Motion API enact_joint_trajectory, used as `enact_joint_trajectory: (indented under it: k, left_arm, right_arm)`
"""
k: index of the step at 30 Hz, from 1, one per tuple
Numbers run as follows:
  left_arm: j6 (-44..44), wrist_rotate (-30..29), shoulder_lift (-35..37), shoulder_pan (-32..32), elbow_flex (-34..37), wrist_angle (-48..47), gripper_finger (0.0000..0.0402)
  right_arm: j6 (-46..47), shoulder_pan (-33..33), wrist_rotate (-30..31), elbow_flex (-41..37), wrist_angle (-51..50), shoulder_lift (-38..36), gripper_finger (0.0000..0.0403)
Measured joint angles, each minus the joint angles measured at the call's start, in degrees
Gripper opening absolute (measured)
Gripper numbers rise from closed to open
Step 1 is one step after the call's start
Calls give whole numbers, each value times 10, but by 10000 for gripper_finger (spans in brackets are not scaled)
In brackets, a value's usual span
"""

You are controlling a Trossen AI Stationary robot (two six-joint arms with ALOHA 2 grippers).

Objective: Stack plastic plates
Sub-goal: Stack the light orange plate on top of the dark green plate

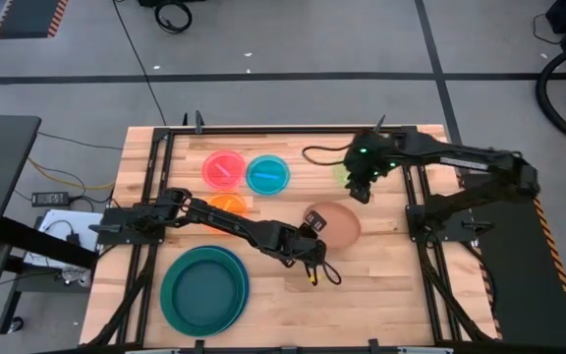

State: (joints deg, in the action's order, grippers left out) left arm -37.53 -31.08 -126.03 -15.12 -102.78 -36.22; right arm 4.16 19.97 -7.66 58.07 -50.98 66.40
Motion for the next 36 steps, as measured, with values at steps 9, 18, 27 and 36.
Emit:
enact_joint_trajectory:
  k: [9, 18, 27, 36]
  left_arm:
    - [151, -22, 48, -40, 0, -95, 59]
    - [326, -27, 86, -72, 0, -219, 59]
    - [515, -53, 104, -115, 0, -301, 59]
    - [734, -50, 104, -186, 0, -358, 59]
  right_arm:
    - [36, -38, 35, -76, 102, -114, 153]
    - [66, -90, 37, -187, 284, -122, 153]
    - [81, -140, 37, -259, 438, -108, 153]
    - [74, -184, 38, -282, 499, -73, 153]
